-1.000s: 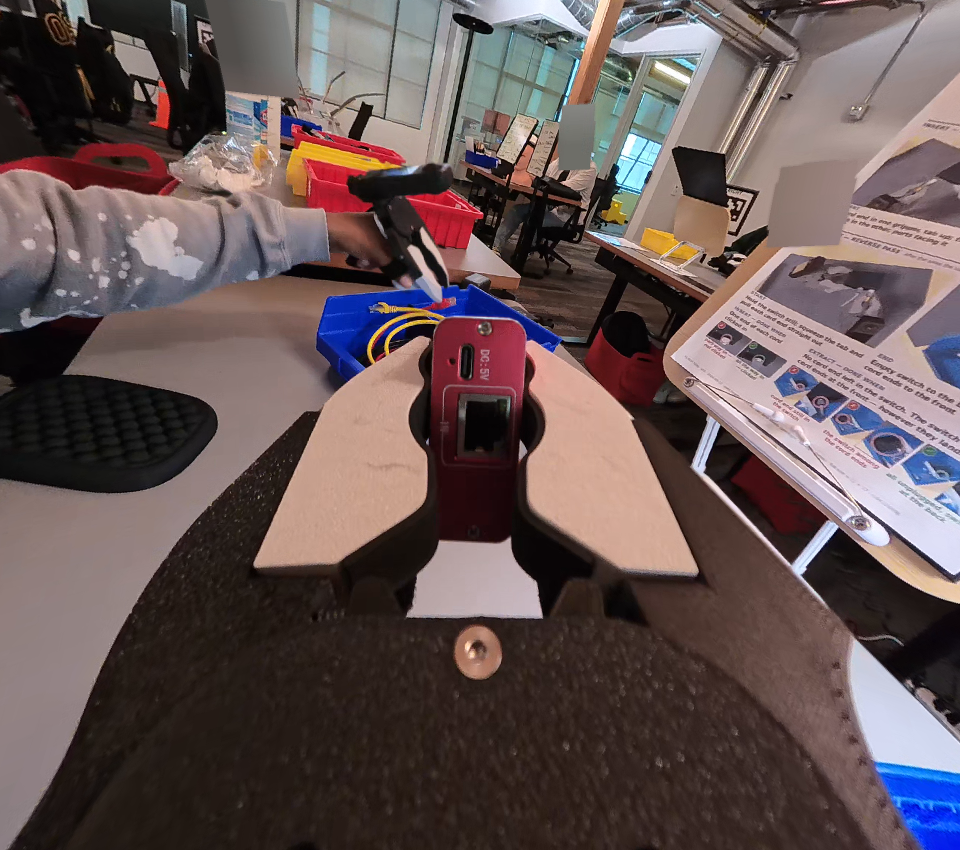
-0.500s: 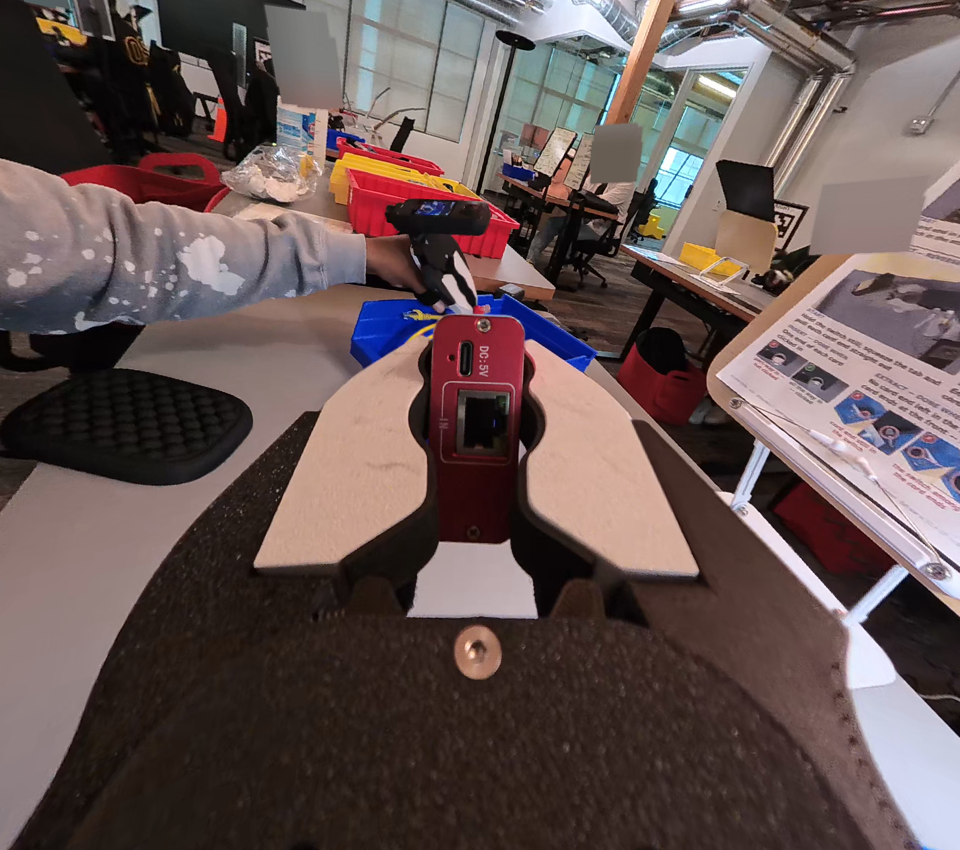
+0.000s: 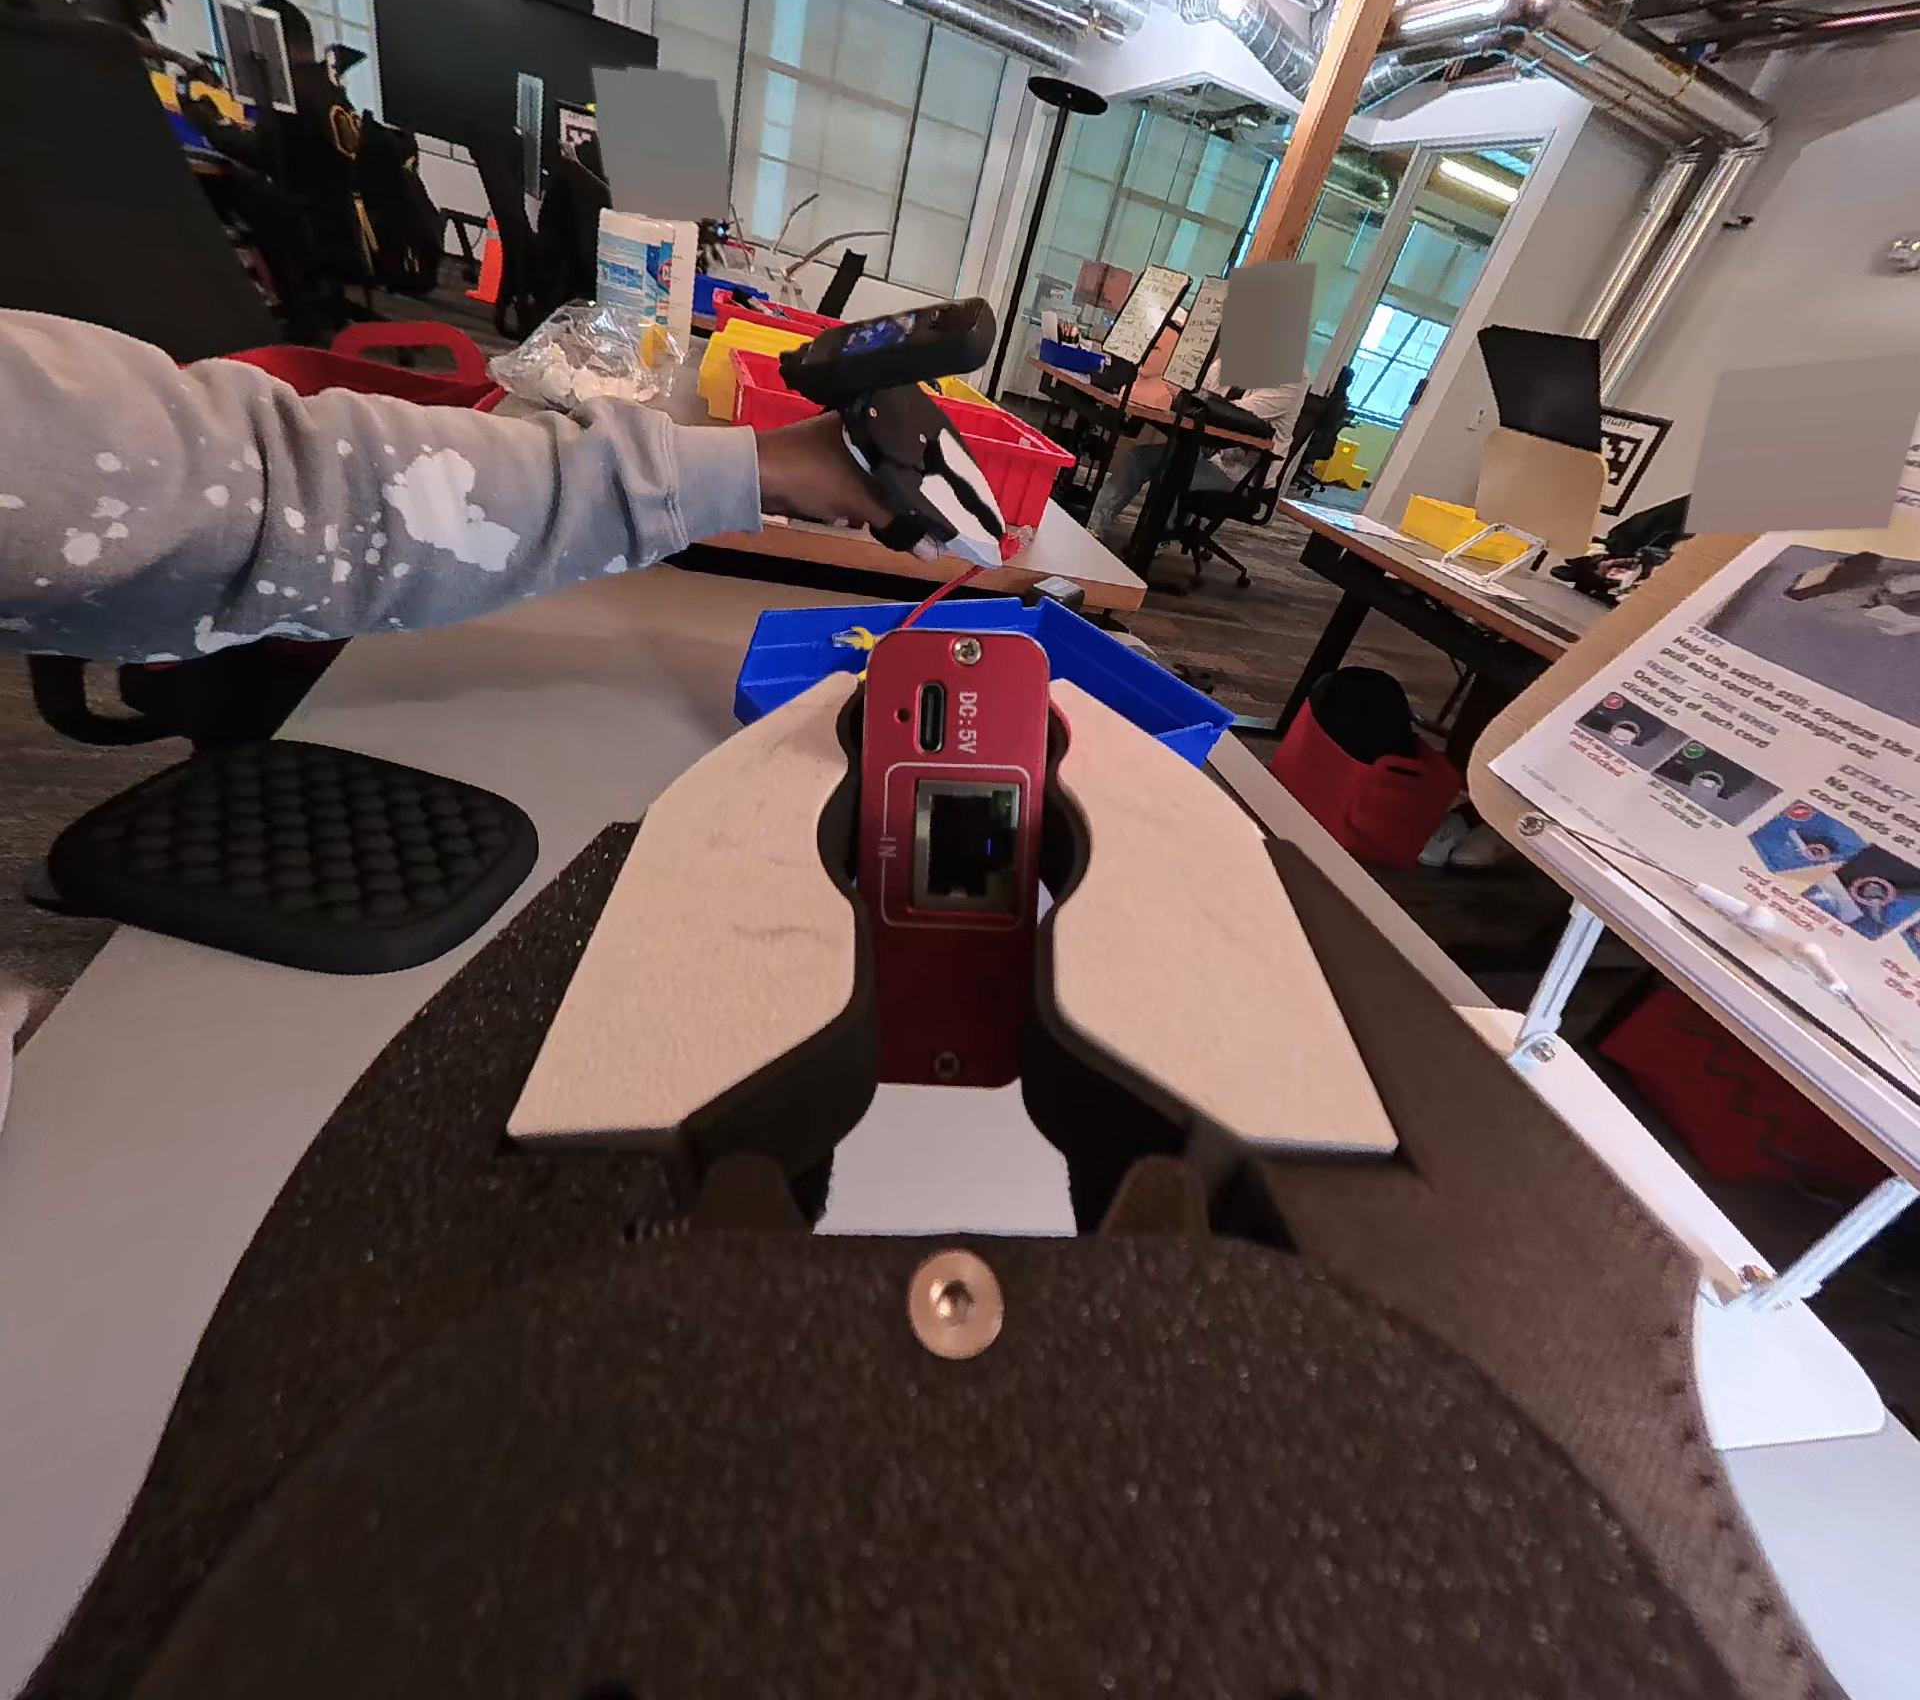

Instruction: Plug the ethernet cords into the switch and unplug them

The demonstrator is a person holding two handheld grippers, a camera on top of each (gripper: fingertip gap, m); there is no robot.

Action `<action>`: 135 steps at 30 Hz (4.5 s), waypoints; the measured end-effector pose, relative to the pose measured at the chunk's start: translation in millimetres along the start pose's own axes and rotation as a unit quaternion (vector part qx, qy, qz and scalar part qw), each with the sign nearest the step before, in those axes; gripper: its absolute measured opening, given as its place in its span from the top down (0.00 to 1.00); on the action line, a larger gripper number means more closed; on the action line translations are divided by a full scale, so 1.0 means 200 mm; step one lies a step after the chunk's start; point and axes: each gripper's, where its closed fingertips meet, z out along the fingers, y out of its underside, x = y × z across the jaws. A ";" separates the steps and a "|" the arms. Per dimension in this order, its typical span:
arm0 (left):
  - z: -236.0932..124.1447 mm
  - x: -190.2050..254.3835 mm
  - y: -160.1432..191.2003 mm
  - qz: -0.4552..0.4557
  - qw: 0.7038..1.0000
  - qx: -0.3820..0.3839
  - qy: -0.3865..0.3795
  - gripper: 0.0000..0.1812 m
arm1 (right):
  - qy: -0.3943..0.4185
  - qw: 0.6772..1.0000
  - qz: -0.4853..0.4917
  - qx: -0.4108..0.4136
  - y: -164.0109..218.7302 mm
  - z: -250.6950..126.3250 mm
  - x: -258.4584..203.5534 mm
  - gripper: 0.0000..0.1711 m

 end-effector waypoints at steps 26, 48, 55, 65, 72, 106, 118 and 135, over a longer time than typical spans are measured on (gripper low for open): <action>-1.04 1.78 -1.05 0.117 0.753 0.385 0.521 0.85 | -0.050 0.998 -0.008 0.029 -0.06 0.01 -0.10 0.83; -1.14 1.67 -0.96 0.142 0.751 0.389 0.515 0.85 | -0.083 0.994 -0.029 -0.058 0.11 0.13 -0.23 0.84; -1.17 1.70 -0.98 0.151 0.743 0.412 0.506 0.85 | -0.082 0.993 -0.039 -0.073 0.14 0.14 -0.23 0.83; -1.19 1.72 -0.99 0.145 0.731 0.428 0.512 0.85 | -0.078 0.994 -0.047 -0.060 0.11 0.15 -0.24 0.83; -1.23 1.59 -1.03 0.086 0.724 0.442 0.523 0.80 | -0.062 0.996 -0.042 -0.048 0.09 0.14 -0.21 0.83; 0.19 0.09 0.03 0.102 0.994 -0.013 -0.039 0.92 | 0.006 1.000 -0.002 -0.014 0.03 -0.05 0.05 0.83; -0.51 -0.14 -0.68 0.169 0.970 0.118 -0.132 0.93 | 0.008 1.000 -0.021 0.008 -0.08 -0.09 0.01 0.83; -0.94 1.12 -0.82 0.077 0.842 0.204 0.494 0.93 | 0.013 0.996 -0.087 -0.021 -0.06 -0.09 -0.02 0.83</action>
